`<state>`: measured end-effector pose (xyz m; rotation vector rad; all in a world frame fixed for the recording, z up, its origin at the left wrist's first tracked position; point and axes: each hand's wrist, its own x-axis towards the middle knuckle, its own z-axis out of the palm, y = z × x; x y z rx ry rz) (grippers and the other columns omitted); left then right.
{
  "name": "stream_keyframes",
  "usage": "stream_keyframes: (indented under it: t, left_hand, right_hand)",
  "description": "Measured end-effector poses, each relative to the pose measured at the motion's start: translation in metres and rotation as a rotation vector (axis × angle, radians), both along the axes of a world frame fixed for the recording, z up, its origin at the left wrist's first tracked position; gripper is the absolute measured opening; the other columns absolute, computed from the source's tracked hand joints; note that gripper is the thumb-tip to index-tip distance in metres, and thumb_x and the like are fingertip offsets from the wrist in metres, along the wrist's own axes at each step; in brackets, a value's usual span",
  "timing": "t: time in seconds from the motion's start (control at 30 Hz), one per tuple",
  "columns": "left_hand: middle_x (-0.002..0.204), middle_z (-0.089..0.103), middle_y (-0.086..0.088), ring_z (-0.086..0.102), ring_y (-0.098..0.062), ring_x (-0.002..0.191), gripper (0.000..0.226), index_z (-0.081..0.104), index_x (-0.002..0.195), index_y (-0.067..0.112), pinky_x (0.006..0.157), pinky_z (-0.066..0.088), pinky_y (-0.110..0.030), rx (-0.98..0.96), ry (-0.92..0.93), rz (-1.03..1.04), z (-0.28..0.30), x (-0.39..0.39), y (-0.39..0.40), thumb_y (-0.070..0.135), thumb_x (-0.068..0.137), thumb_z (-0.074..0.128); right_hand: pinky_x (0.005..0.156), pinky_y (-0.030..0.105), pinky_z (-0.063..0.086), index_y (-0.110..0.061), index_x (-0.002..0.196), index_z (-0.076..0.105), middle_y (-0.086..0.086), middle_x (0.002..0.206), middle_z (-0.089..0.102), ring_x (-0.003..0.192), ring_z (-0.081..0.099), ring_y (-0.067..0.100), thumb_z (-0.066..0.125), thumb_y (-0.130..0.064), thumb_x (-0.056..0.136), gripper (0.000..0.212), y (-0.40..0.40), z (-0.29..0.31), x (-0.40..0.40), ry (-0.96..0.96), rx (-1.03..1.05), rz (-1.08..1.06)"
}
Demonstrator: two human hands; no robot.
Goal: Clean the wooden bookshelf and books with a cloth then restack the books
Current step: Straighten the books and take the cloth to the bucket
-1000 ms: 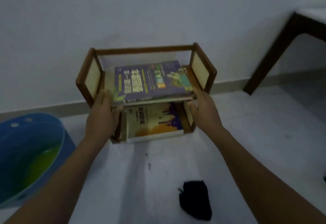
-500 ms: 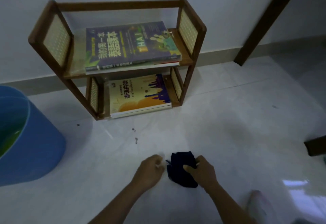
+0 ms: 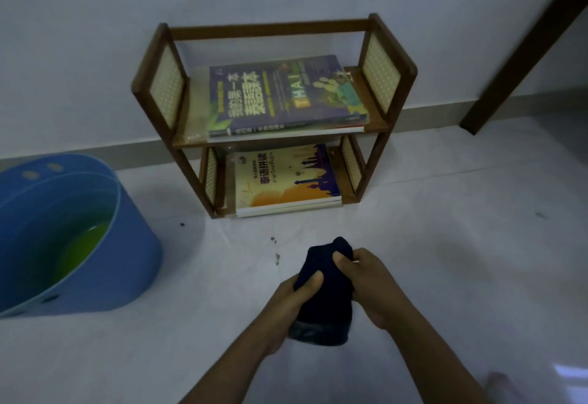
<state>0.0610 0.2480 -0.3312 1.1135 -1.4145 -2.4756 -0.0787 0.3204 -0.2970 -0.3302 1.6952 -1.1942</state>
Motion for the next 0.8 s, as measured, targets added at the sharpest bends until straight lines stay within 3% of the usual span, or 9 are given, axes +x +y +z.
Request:
stream_keyframes:
  t: [0.07,0.17,0.3,0.4,0.5,0.6,0.7,0.8]
  left_hand:
    - [0.119,0.067,-0.014,0.064,-0.033,0.110,0.050,0.058,0.125,0.011,0.100,0.047,-0.050,0.075,0.052,0.050,0.014,0.009,-0.009,0.041,0.086,0.065]
    - [0.119,0.067,-0.015,0.064,-0.033,0.110,0.047,0.056,0.126,0.007,0.100,0.048,-0.047,0.084,0.104,0.139,0.034,0.022,-0.018,0.024,0.085,0.070]
    - [0.113,0.071,-0.006,0.068,-0.027,0.102,0.048,0.054,0.125,0.017,0.089,0.055,-0.044,-0.114,0.080,0.336,0.059,0.050,-0.024,0.017,0.081,0.073]
    - [0.116,0.069,0.003,0.068,-0.019,0.102,0.052,0.049,0.131,0.030,0.088,0.056,-0.042,-0.307,-0.006,0.519,0.068,0.072,-0.027,0.014,0.086,0.069]
    - [0.120,0.065,0.009,0.065,-0.013,0.106,0.053,0.046,0.131,0.041,0.089,0.056,-0.038,-0.452,-0.021,0.671,0.077,0.102,-0.031,0.013,0.090,0.063]
    - [0.124,0.062,0.010,0.063,-0.009,0.108,0.055,0.041,0.133,0.044,0.090,0.056,-0.036,-0.530,-0.012,0.744,0.086,0.136,-0.042,0.015,0.091,0.061]
    - [0.128,0.059,0.009,0.062,-0.005,0.108,0.064,0.033,0.139,0.041,0.085,0.057,-0.028,-0.592,-0.017,0.812,0.096,0.169,-0.058,0.013,0.090,0.062]
    - [0.130,0.056,0.007,0.059,-0.006,0.113,0.071,0.029,0.143,0.036,0.088,0.056,-0.029,-0.706,-0.041,0.844,0.109,0.201,-0.075,0.006,0.088,0.063]
  right_hand:
    - [0.077,0.042,0.059,-0.007,0.103,0.059,0.013,0.102,0.069,0.092,0.069,0.027,0.056,-0.025,0.095,0.019,-0.007,0.014,0.005,-0.086,-0.064,-0.027]
    - [0.072,0.037,0.059,-0.013,0.115,0.053,0.011,0.109,0.068,0.094,0.069,0.026,0.057,-0.021,0.094,0.022,-0.018,0.027,0.016,-0.138,-0.134,-0.036]
    - [0.086,0.049,0.056,-0.021,0.120,0.052,0.009,0.111,0.069,0.098,0.068,0.030,0.057,-0.013,0.093,0.029,-0.040,0.046,0.041,-0.107,-0.190,0.123]
    - [0.090,0.049,0.055,-0.022,0.122,0.054,0.011,0.111,0.070,0.100,0.068,0.030,0.054,0.000,0.088,0.041,-0.061,0.060,0.064,-0.102,-0.223,0.309]
    - [0.090,0.046,0.055,-0.021,0.125,0.054,0.011,0.112,0.069,0.101,0.067,0.027,0.050,0.009,0.087,0.048,-0.089,0.075,0.096,-0.020,-0.215,0.466]
    - [0.089,0.044,0.056,-0.022,0.124,0.055,0.006,0.115,0.067,0.102,0.065,0.021,0.051,0.006,0.086,0.047,-0.122,0.088,0.129,0.169,-0.192,0.588]
    - [0.085,0.043,0.057,-0.023,0.122,0.054,0.003,0.112,0.066,0.098,0.065,0.020,0.054,-0.001,0.084,0.043,-0.154,0.104,0.161,0.336,-0.212,0.717]
    - [0.085,0.042,0.057,-0.024,0.120,0.053,0.004,0.114,0.064,0.100,0.064,0.020,0.053,-0.001,0.083,0.044,-0.187,0.115,0.192,0.368,-0.280,0.791]
